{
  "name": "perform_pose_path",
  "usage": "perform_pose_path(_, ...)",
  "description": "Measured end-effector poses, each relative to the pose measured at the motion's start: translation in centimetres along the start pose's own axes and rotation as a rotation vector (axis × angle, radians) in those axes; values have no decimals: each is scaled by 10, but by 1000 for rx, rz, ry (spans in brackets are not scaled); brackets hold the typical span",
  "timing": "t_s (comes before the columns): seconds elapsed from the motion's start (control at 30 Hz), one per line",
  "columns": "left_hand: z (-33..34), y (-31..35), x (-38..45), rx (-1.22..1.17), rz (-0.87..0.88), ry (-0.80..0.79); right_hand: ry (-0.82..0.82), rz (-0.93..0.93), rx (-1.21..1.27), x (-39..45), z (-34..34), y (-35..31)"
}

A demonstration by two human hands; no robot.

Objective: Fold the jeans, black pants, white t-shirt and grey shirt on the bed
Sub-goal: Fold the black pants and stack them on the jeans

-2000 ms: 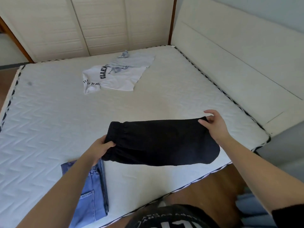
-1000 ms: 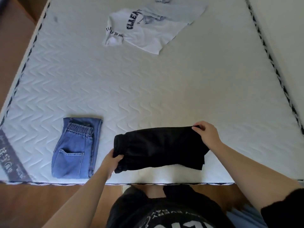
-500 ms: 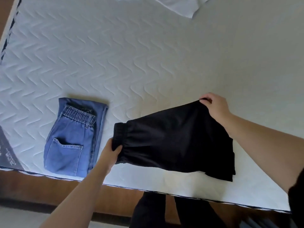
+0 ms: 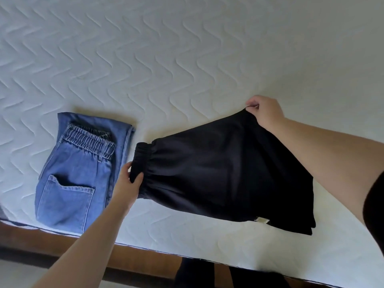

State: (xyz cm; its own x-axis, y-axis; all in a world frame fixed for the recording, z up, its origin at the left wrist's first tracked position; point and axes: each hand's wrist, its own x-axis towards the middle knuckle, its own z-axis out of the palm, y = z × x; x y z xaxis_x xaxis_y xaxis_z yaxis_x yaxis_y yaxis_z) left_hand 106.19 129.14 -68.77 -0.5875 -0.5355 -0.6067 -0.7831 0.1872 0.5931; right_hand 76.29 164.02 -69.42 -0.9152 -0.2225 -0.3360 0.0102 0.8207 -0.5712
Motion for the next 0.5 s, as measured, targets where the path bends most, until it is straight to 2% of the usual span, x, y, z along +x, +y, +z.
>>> perform_pose_path(0.17, 9, 10, -13, 424, 150, 157, -4, 35, 39, -19, -1, 14)
perform_pose_path(0.27, 23, 31, -26, 564, 288, 223, 19, 85, 53, -45, -15, 36)
perform_pose_path(0.5, 110, 93, -45, 713, 746, -6, 44, 241, 66, -126, -42, 109)
